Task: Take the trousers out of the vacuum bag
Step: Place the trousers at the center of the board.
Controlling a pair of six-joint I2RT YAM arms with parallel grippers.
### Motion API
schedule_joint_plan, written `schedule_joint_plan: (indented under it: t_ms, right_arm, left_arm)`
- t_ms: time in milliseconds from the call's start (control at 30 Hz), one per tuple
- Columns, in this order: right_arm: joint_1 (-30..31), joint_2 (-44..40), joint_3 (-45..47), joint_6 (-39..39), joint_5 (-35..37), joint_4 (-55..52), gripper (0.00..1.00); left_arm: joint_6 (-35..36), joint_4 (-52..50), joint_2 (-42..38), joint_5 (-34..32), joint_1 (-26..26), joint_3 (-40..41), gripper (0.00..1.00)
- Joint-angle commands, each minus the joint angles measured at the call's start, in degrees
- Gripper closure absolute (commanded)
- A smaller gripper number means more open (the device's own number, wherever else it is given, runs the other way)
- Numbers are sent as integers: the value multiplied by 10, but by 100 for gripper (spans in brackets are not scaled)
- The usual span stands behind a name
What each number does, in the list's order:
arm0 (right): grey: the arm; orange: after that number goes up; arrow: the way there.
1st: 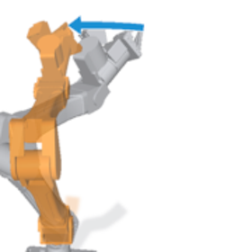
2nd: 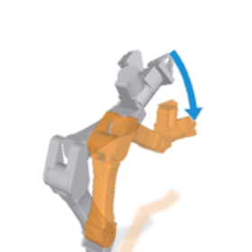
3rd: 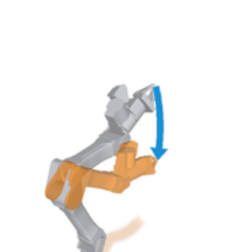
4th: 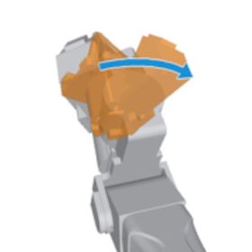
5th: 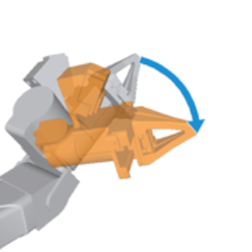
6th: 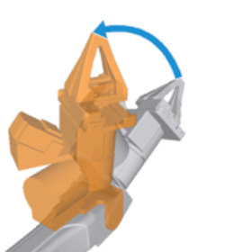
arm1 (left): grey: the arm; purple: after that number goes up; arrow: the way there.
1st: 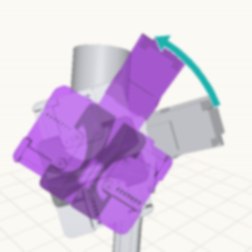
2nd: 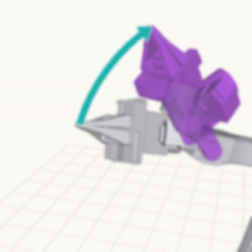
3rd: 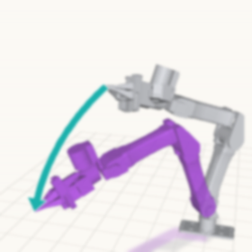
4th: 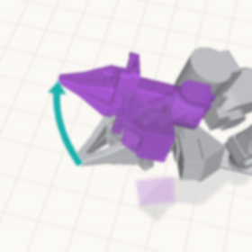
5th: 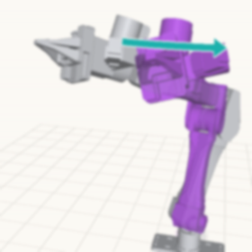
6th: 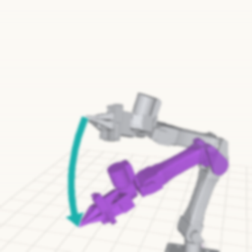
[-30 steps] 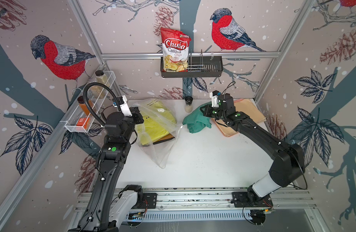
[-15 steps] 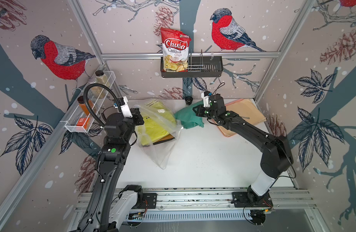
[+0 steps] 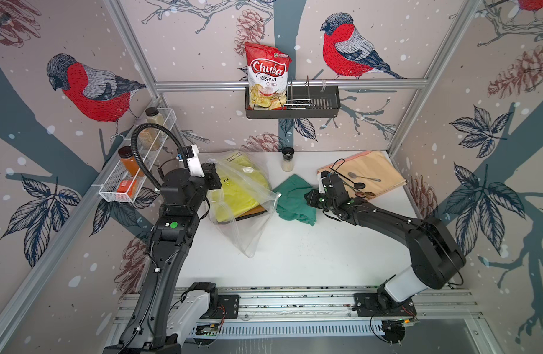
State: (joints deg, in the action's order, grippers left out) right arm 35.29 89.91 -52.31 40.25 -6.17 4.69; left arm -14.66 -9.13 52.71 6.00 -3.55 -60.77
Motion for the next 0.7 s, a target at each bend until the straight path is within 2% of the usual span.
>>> schedule_joint_plan:
  t_ms: [0,67,133,267,367,467,667]
  right_arm:
    - [3,-2,25,29,6,24,87]
    - [2,3,39,39,8,23,74]
    - [2,8,45,43,20,11,72]
    - [-2,6,48,42,61,-7,73]
    - [-20,10,43,35,59,-3,83]
    - [-39,23,29,23,55,-8,82]
    - [-56,54,33,11,58,-23,61]
  left_arm:
    - [-3,89,-1,13,0,-13,100]
    - [0,86,2,18,1,-18,100]
    - [4,84,6,25,1,-20,100]
    - [11,85,7,34,1,-19,100]
    - [12,89,4,37,1,-13,100]
    - [11,89,5,41,1,-10,100]
    - [10,90,4,57,1,-5,100]
